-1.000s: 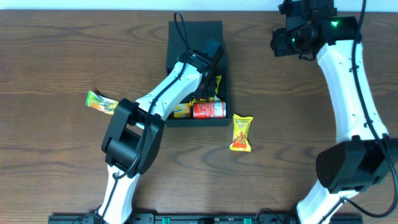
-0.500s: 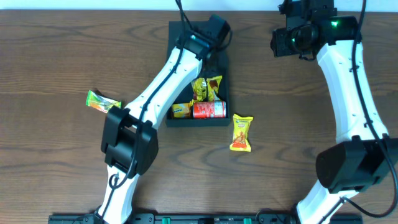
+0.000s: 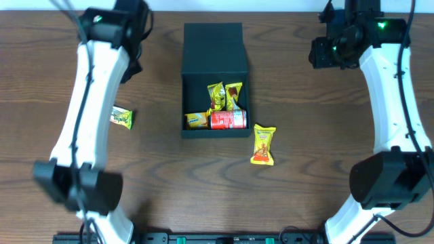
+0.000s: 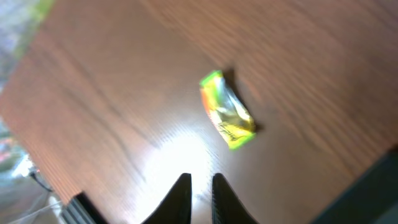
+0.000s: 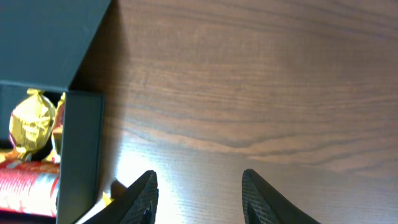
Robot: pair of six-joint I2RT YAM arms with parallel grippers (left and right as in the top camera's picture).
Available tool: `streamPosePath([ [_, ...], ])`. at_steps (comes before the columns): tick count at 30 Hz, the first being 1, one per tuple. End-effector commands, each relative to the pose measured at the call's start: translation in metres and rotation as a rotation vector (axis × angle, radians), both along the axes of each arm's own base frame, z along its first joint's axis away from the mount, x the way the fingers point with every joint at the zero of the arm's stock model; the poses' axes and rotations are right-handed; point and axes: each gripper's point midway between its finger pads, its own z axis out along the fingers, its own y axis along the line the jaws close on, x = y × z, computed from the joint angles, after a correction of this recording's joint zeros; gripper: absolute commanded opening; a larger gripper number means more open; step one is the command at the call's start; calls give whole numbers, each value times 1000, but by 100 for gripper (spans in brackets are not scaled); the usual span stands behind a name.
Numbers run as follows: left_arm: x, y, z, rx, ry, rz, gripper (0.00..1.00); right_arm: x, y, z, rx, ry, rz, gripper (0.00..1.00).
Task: Pack container
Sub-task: 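Release the packet and withdraw both grippers from the box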
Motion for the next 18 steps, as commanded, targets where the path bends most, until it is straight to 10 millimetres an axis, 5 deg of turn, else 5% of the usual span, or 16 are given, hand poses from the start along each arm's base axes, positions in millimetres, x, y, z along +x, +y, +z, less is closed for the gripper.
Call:
streamPosePath([
  [1,-26,7,-10,38,-40,76,19,-8,7,-2,36,18,29,44],
  [7,-69,-2,-92,-140,-22,131,41,-25,26,-42,136,126,12,42],
  [11,-88,17,-133,-152,-7,174,54,-47,48,-82,151,231,12,42],
  [18,-43,29,-172,-330,-151,318,68,-72,80,-102,138,312,62,43],
])
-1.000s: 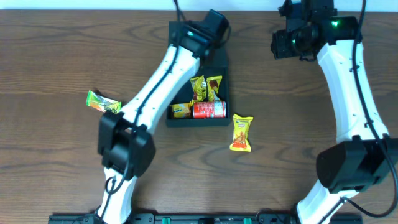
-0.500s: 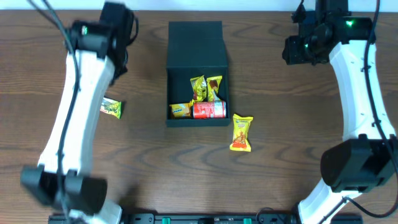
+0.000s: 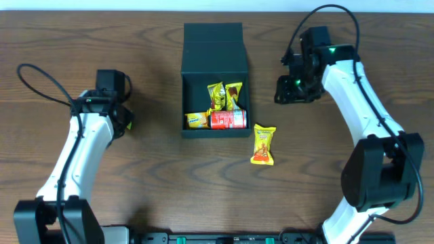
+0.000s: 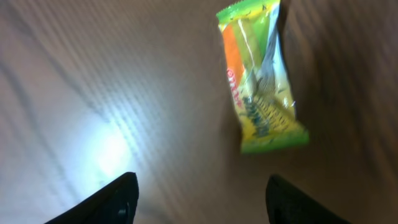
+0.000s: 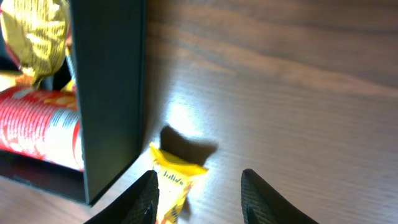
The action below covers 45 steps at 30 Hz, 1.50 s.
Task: Pack container
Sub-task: 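Release the packet and withdraw both grippers from the box, then grasp the green wafer packet left and Julie's packet right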
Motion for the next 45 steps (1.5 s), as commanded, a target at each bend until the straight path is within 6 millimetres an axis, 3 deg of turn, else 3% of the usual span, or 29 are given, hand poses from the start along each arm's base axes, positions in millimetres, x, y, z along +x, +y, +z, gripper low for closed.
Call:
streamPosePath([
  [1,13,4,-21,-85,-19,75,67,-8,8,3,11,20,-4,43],
  [4,31,-1,-37,-164,-46,75,67,-20,9,2,15,71,-16,45],
  [9,41,-2,-59,-188,-36,86,66,-38,28,-2,129,147,0,45],
  [14,49,0,-59,-178,-68,86,64,-70,36,-30,111,252,9,40],
  [18,50,9,-58,-169,-79,107,64,-88,30,-46,78,311,-13,36],
  [24,48,25,-60,-172,-83,152,63,-88,27,-42,63,298,-22,35],
  [31,61,9,-76,-265,-97,121,59,-95,22,-36,38,310,-23,33],
  [37,61,6,-83,-287,-83,118,49,-97,16,-35,-16,298,-13,33],
  [45,61,6,-82,-285,-81,113,24,-97,15,-35,-26,294,-10,33],
])
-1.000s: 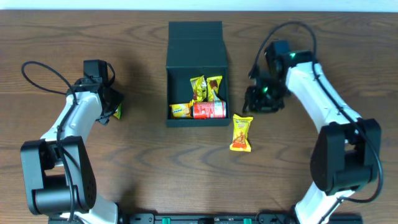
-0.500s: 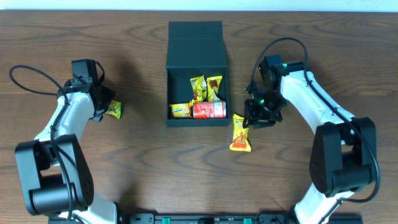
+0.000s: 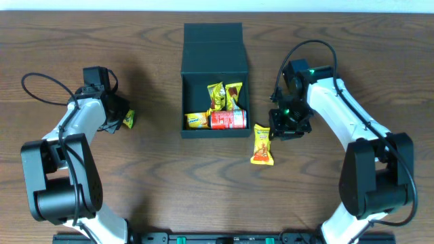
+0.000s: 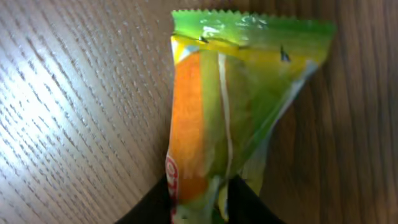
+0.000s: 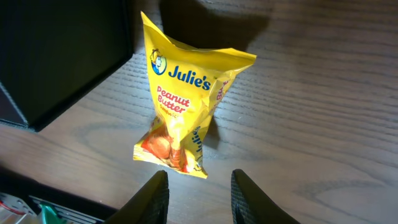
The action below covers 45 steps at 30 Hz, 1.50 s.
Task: Pack container
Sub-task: 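Grasp the green wafer packet left and Julie's packet right, then carry the Julie's Peanut Butter packet into the box with the right gripper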
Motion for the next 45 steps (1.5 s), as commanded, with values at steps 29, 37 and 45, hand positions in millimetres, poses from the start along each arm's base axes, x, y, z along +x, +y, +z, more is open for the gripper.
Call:
streamPosePath([
  [29,68,-6,126,258,-88,-452,6,-29,16,-24,-207,-75,-27,38],
  [37,68,-6,126,264,-87,-468,6,-27,24,-37,-179,-108,-45,41],
  [45,68,-6,126,265,-86,-471,6,-20,27,-39,-162,-138,-49,13],
])
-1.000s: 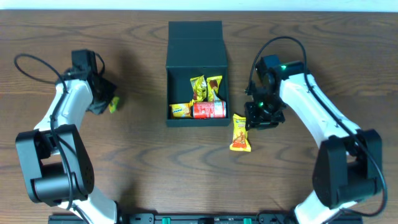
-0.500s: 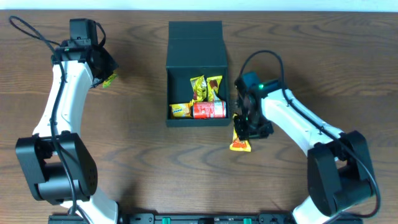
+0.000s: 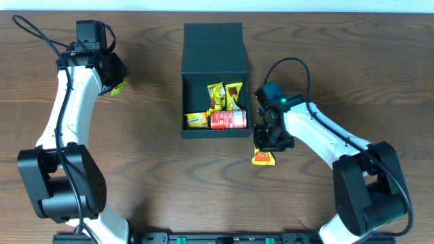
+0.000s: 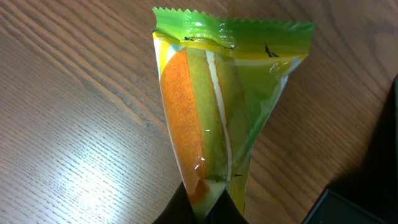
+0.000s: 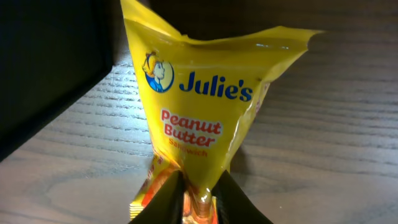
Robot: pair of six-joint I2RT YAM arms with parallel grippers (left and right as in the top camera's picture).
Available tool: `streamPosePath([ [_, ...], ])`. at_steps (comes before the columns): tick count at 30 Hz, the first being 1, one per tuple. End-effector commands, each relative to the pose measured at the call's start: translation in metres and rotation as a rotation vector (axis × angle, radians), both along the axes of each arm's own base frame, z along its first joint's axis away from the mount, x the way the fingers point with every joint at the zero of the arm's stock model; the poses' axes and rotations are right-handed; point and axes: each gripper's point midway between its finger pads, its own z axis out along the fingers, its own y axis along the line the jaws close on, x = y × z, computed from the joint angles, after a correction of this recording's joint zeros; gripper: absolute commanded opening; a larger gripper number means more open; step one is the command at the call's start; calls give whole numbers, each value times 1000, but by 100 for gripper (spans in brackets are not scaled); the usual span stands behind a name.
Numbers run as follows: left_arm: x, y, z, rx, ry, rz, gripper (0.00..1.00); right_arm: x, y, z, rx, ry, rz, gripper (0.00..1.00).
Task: Pack container
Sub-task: 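Carry the Julie's Peanut Butter packet into the box with the right gripper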
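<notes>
The open black box (image 3: 241, 105) stands at mid table with a red packet (image 3: 227, 120) and several yellow snacks inside. My left gripper (image 4: 205, 202) is shut on the green and orange snack packet (image 4: 214, 106), held over the wood far left of the box; overhead the packet (image 3: 119, 87) peeks out beside the wrist. My right gripper (image 5: 196, 199) is shut on the yellow Julie's peanut butter packet (image 5: 202, 112), which lies on the table just off the box's front right corner, seen overhead as the yellow packet (image 3: 262, 158).
The box's lid (image 3: 213, 42) lies folded back toward the far edge. A dark box wall (image 5: 43, 68) fills the left of the right wrist view. The box corner (image 4: 348, 208) shows at the lower right of the left wrist view.
My left gripper, shut on the green packet, has moved from the left mid table up toward the far left. My right gripper was open over the yellow packet and is now shut on it.
Both arms stood high at the back, the green packet lying left of the box, the yellow one at its front right. Then each gripper hung open near its packet. Then the left was shut on the green one, the right open over the yellow. Now both hold.
</notes>
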Motion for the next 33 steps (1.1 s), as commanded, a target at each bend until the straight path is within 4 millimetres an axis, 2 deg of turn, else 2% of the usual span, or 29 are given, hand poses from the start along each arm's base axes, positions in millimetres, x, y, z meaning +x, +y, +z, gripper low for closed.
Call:
streamPosePath([
  [1,4,5,7,30,-14,-8,6,0,3,1,0,-10,2,8],
  [3,4,5,7,30,-14,-9,6,1,0,1,-14,-17,1,2],
  [6,4,5,7,40,-9,-24,6,9,-6,4,-43,-45,-4,2],
  [9,1,5,6,41,4,-27,6,23,-9,15,-58,-80,-18,1],
  [12,-5,4,3,50,35,-53,6,46,-19,38,-112,-150,-36,1],
  [15,-13,2,0,57,75,-86,6,78,-20,74,-134,-254,-41,2],
  [18,-20,1,-2,92,107,-100,6,110,-3,112,-77,-382,-13,2],
  [20,-20,-2,-2,108,112,-106,6,127,24,133,7,-471,47,2],
  [22,-19,-7,-2,108,109,-117,6,135,53,145,94,-532,94,2],
  [24,-19,-9,-2,103,108,-111,6,137,76,145,153,-549,129,2],
  [26,-19,-9,-2,101,109,-108,6,135,96,137,194,-535,160,2],
  [30,-19,-9,-2,102,108,-109,6,137,128,118,232,-531,209,2],
  [33,-19,-9,-2,102,107,-108,6,138,152,114,275,-535,247,2],
])
